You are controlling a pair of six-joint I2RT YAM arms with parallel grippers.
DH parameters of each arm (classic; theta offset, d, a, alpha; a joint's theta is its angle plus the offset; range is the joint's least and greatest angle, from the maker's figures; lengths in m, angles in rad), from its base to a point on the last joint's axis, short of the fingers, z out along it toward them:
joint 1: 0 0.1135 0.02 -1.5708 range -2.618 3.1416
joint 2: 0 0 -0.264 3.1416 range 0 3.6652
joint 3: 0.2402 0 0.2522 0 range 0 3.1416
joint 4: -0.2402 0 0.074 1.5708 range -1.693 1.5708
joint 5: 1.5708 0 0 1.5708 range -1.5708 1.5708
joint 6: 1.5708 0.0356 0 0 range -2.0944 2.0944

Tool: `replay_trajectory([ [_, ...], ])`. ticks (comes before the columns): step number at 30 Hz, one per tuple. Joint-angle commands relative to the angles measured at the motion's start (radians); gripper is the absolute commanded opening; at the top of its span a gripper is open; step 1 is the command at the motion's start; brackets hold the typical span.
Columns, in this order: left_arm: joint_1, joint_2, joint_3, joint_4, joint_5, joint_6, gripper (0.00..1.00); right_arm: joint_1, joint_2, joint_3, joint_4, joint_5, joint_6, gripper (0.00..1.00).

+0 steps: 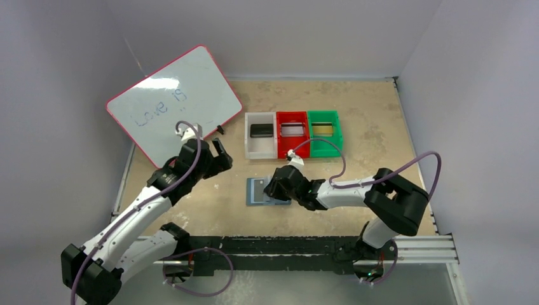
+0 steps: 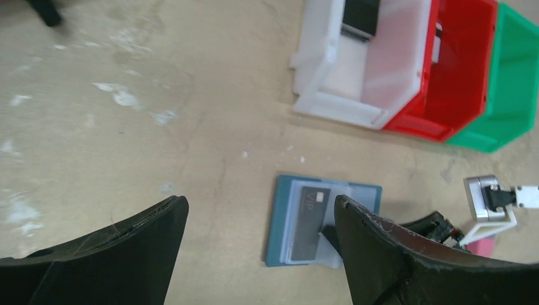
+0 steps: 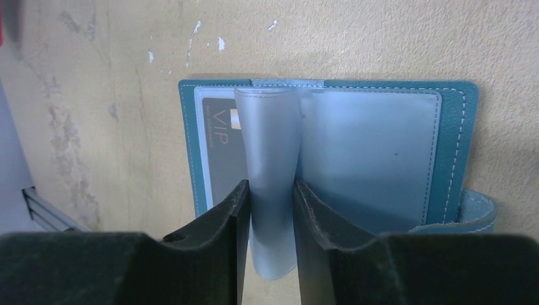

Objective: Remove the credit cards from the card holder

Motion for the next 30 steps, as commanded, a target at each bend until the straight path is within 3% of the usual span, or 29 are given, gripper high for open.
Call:
replay_trajectory([
  [1,0.004,0.055,-0.050,0.193,0.264,-0.030,0.85,-0.021,-0.035,-0.079,0.116,-0.060,0.037,0.35],
  [8,-0.021,0.171,-0.108,0.400,0.427,-0.083,0.82,-0.042,-0.074,-0.154,0.200,-0.071,0.067,0.35],
  [16,-0.182,0.313,-0.100,0.484,0.307,-0.127,0.80,-0.062,-0.062,-0.201,0.310,-0.112,0.071,0.34],
  [30,-0.225,0.463,-0.166,0.732,0.354,-0.222,0.78,-0.079,-0.051,-0.257,0.380,-0.135,0.103,0.34],
])
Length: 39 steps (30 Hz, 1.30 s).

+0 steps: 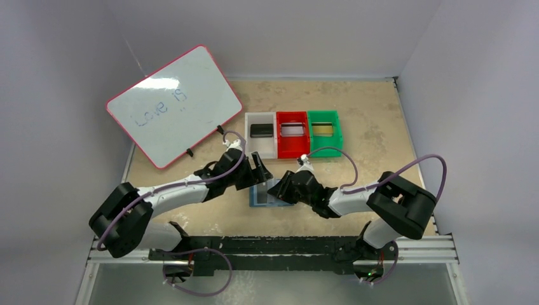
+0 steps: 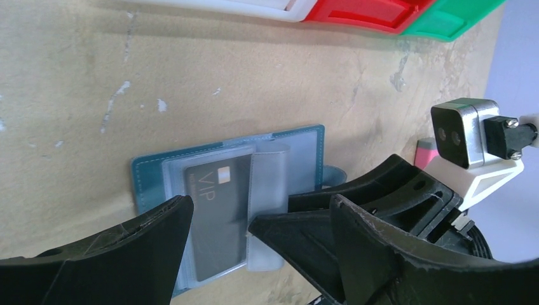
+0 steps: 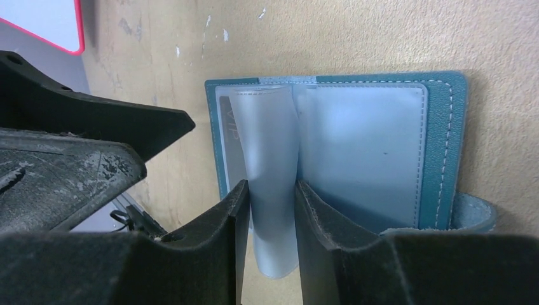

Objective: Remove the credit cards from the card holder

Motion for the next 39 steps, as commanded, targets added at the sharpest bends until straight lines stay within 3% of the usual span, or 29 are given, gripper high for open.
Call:
replay_trajectory([
  [1,-0.018,0.018,-0.004,0.140,0.021,-0.037,0.78,-0.005,0.012,-0.011,0.016,-0.003,0.011,0.34],
  [20,-0.033,0.142,-0.051,0.294,0.100,-0.082,0.76,-0.011,0.028,-0.028,0.055,-0.014,0.027,0.38],
  [39,-0.039,0.107,-0.050,0.303,0.161,-0.078,0.57,-0.010,-0.067,-0.037,0.014,0.006,-0.012,0.54],
])
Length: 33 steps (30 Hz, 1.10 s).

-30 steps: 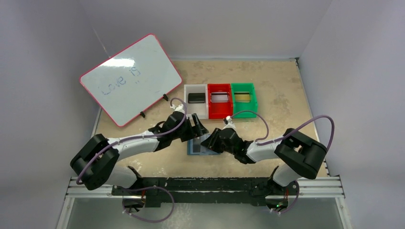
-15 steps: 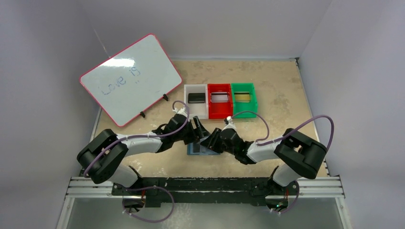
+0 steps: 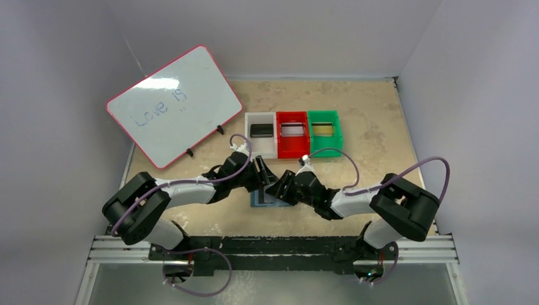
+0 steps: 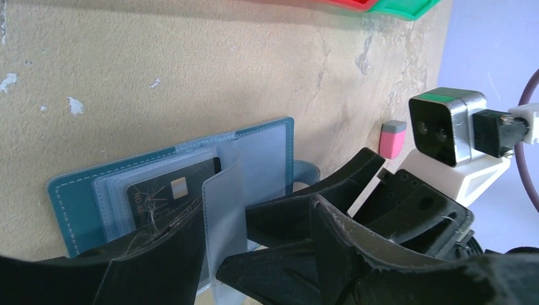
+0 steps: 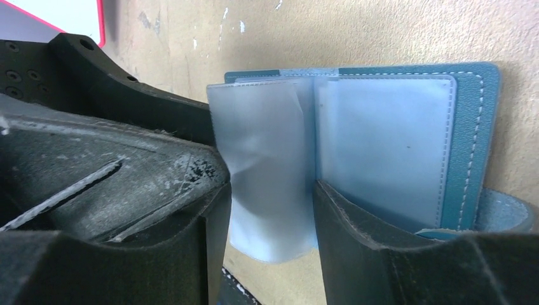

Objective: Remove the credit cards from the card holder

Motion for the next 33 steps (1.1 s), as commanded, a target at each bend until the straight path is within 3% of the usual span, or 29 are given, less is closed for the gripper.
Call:
replay_trajectory([
  [1,-0.012,-0.035,0.006,0.015,0.041,0.008,0.56,-0.005,-0.066,-0.006,-0.056,0.035,-0.039,0.55],
  [11,-0.012,-0.044,0.022,-0.011,0.043,0.021,0.52,-0.007,-0.226,-0.009,-0.218,0.105,-0.085,0.60],
  [21,-0.030,-0.042,0.045,-0.013,0.051,0.024,0.42,-0.005,-0.421,-0.024,-0.397,0.280,-0.049,0.51],
  [33,-0.125,0.063,0.134,-0.029,0.003,0.038,0.44,-0.005,-0.765,-0.067,-0.651,0.424,0.021,0.56],
])
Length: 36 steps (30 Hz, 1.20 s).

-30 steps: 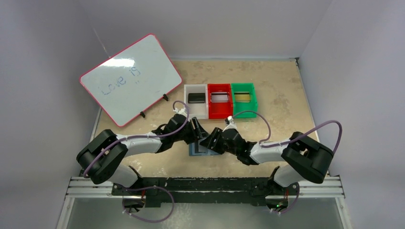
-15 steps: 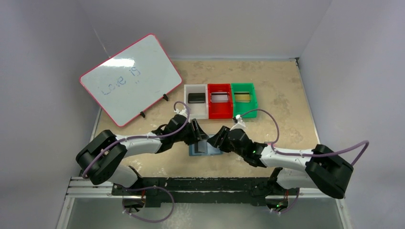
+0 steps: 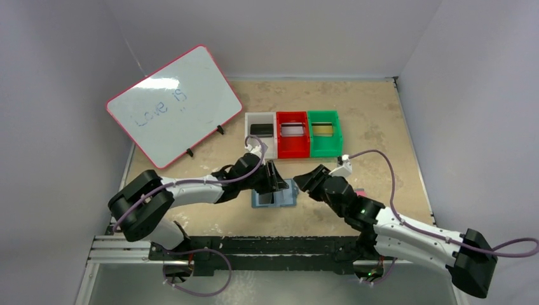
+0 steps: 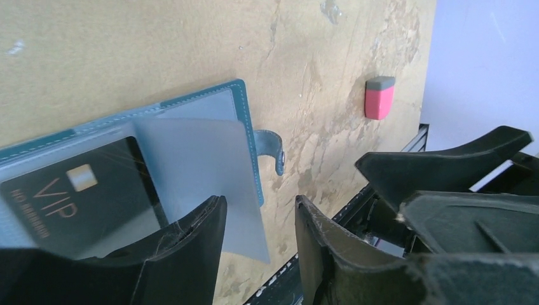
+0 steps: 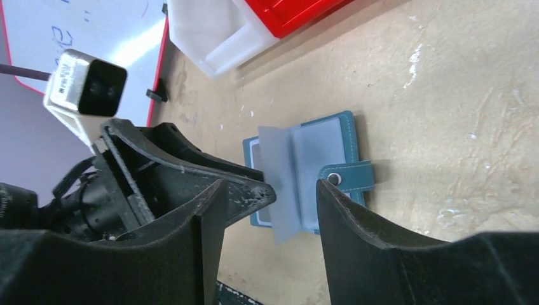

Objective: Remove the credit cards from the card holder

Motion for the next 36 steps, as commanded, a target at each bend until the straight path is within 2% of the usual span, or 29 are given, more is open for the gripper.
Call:
replay_trajectory([
  [1,-0.041,0.059,0.064,0.026,-0.025,0.020,0.45,-0.006,-0.083,-0.021,-0.089,0.088,0.037,0.57],
  [7,-0.076,0.155,0.089,0.022,-0.035,0.010,0.46,-0.006,-0.124,-0.030,-0.108,0.091,0.062,0.59],
  [12,-0.080,0.062,0.091,-0.060,-0.115,0.033,0.48,-0.006,-0.097,-0.004,-0.101,0.075,0.035,0.61],
  [18,-0.080,-0.103,0.145,-0.305,-0.325,0.109,0.50,-0.006,-0.039,0.027,-0.024,0.018,-0.012,0.69],
  [22,-0.077,-0.220,0.143,-0.469,-0.542,0.109,0.51,-0.005,0.005,0.045,0.044,-0.033,-0.067,0.71],
  [25,-0.071,-0.266,0.125,-0.570,-0.654,0.093,0.52,-0.006,0.055,0.058,0.099,-0.076,-0.102,0.71],
  [30,-0.044,-0.286,0.068,-0.632,-0.649,0.059,0.49,-0.006,0.183,0.098,0.161,-0.138,-0.123,0.66],
  [36,-0.037,-0.322,-0.004,-0.580,-0.618,0.005,0.46,-0.007,0.346,0.170,0.198,-0.220,-0.143,0.60],
])
